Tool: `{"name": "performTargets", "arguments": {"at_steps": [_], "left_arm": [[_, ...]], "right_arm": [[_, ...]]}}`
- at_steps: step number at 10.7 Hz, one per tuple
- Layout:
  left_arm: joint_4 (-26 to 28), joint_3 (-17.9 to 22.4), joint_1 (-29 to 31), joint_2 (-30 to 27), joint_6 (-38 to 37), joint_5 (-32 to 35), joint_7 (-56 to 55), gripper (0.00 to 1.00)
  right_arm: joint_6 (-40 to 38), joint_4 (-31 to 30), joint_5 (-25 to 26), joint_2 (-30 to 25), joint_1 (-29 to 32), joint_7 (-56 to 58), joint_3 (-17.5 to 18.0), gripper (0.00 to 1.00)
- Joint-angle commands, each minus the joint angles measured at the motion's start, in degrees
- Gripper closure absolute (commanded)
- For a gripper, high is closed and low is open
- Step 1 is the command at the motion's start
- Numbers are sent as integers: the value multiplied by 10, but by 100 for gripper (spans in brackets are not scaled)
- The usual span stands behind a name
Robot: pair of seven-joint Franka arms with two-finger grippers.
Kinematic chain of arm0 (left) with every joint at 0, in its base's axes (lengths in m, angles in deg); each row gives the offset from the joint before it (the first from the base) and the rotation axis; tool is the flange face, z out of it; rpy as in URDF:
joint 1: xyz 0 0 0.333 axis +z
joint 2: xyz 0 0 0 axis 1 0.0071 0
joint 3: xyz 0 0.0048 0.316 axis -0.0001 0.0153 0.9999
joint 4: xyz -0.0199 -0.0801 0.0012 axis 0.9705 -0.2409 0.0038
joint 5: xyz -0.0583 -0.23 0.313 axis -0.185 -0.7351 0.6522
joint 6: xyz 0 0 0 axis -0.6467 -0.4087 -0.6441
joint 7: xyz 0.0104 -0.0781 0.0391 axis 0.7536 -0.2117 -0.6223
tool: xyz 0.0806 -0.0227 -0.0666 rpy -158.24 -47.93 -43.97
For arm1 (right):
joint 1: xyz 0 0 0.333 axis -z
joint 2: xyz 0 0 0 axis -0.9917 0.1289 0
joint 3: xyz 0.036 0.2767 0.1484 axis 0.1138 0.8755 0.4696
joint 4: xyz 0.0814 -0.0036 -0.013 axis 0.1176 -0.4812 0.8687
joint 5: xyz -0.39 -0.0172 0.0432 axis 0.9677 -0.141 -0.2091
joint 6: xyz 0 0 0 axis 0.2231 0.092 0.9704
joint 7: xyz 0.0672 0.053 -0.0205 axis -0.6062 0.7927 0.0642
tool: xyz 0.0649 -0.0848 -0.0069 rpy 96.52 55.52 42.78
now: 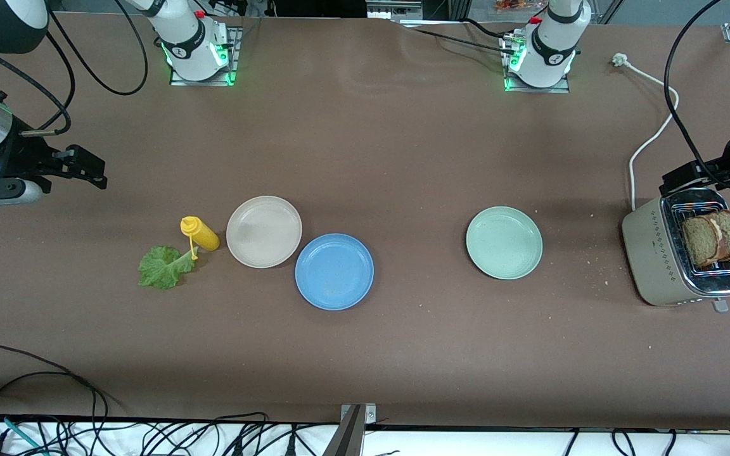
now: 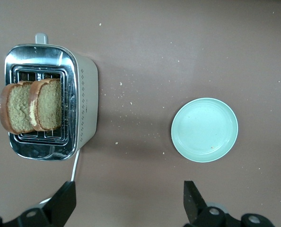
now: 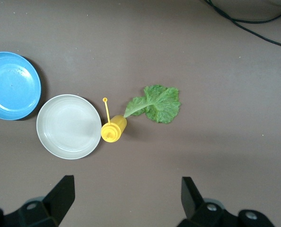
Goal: Make sandwich in blue plate with both arms
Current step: 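Reach the left gripper down to the bread slice in the toaster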
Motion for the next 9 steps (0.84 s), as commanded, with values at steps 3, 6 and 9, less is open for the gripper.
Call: {"name": "performTargets", "arguments": {"at_steps": [3, 6, 9], "left_arm": [[2, 1, 50, 13, -3, -8, 63, 0], [-5, 1, 100, 53, 9, 5, 108, 0], [-4, 1, 111, 93, 71, 39, 112, 0]], "right_arm": [[-4, 7, -9, -2, 1, 5, -1, 0], [-4, 7, -9, -2, 1, 5, -2, 0], [-4, 7, -9, -2, 1, 5, -2, 0]]}}
